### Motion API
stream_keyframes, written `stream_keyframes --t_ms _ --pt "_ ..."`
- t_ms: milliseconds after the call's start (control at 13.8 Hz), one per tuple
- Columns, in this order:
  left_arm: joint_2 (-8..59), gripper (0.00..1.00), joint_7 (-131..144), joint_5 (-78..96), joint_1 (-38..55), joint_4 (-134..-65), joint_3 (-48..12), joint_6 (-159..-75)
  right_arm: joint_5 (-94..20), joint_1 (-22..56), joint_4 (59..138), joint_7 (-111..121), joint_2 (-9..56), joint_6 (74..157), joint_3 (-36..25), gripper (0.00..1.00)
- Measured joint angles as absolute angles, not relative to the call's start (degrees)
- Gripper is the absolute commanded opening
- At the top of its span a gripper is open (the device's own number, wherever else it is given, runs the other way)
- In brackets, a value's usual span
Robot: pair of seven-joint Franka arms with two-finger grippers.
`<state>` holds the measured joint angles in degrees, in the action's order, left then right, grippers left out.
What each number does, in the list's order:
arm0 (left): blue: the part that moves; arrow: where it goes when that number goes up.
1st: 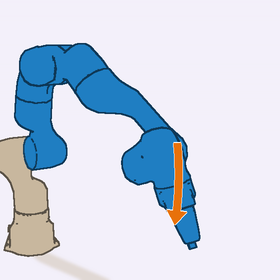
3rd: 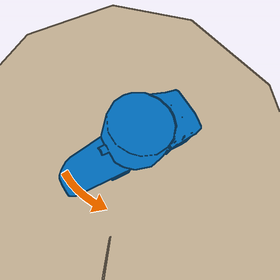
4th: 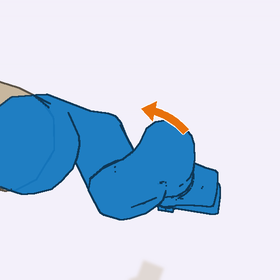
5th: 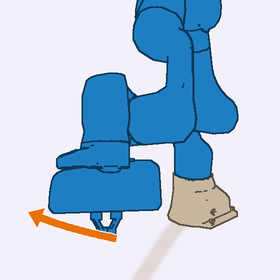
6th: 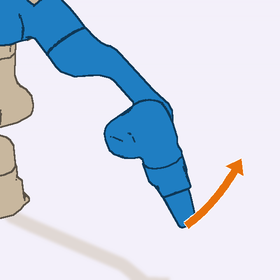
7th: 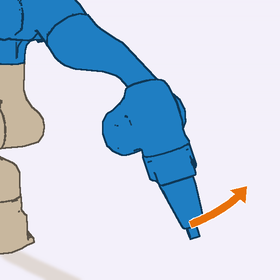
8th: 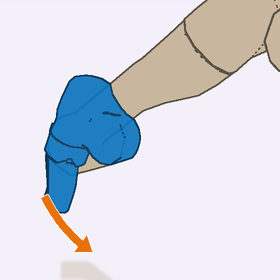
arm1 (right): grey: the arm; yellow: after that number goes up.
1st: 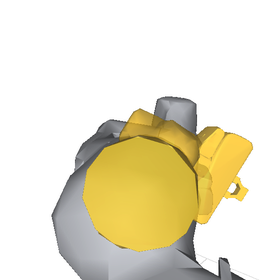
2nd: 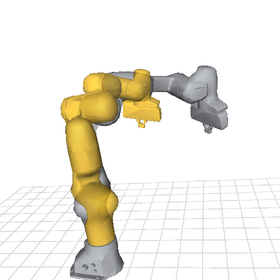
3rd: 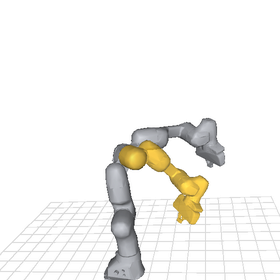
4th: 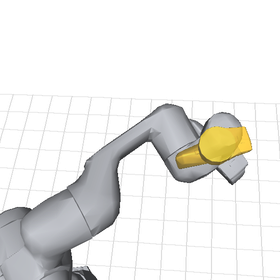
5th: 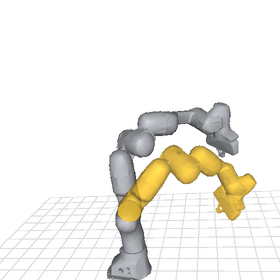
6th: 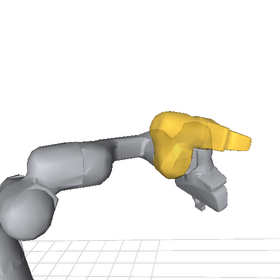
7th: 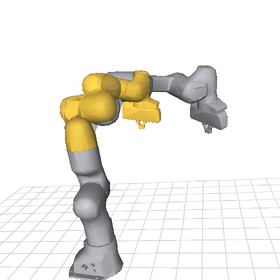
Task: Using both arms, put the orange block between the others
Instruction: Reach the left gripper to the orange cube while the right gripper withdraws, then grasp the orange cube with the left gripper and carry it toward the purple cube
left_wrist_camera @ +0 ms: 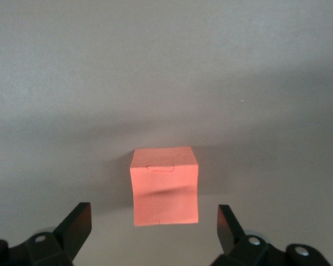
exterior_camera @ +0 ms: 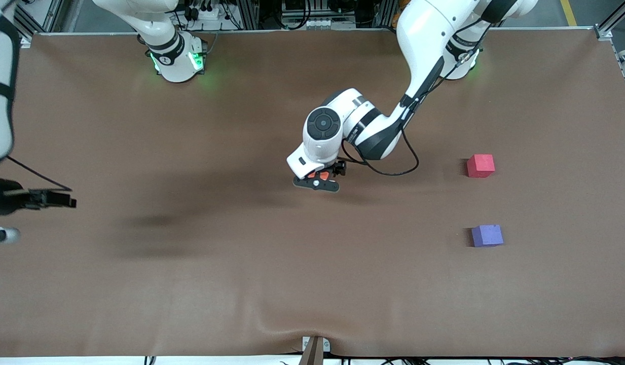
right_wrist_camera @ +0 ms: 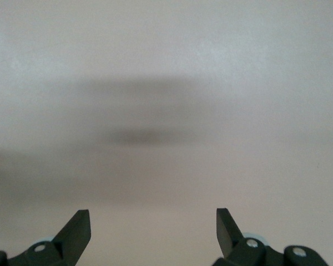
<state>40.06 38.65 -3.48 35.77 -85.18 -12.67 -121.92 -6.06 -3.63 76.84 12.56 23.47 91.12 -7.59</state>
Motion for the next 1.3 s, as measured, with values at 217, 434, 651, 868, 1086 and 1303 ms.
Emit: stream_keyframes --t_ms 217,434,651,868,1086,1303 --pt "41.9 1.0 40.3 -3.5 35.9 -85.2 -12.6 -123.9 -5.3 -3.6 82.2 11.9 15.8 89.3 -7.5 1.0" --pt "43.9 1.0 42.2 -3.5 36.7 -85.1 -12.6 -126.5 -5.2 -3.5 83.9 6.2 9.3 85.8 -7.1 1.0" --pt "45.0 0.57 44.3 -3.5 37.0 -85.2 -12.6 -126.9 -5.1 -1.6 83.8 -0.8 5.1 83.3 -6.0 1.0" --pt "45.3 0.0 44.8 -3.5 37.0 -85.8 -12.5 -126.6 -4.6 -1.0 83.7 -2.0 3.2 81.1 -6.1 1.0" --pt "44.9 0.0 44.9 -3.7 36.7 -85.5 -11.9 -124.3 -3.9 -1.0 83.8 -2.0 3.5 81.8 -6.0 1.0" --pt "40.4 0.0 43.6 -8.5 30.9 -84.5 -10.1 -119.7 -2.4 -0.9 83.8 -2.0 3.8 83.8 -5.9 1.0"
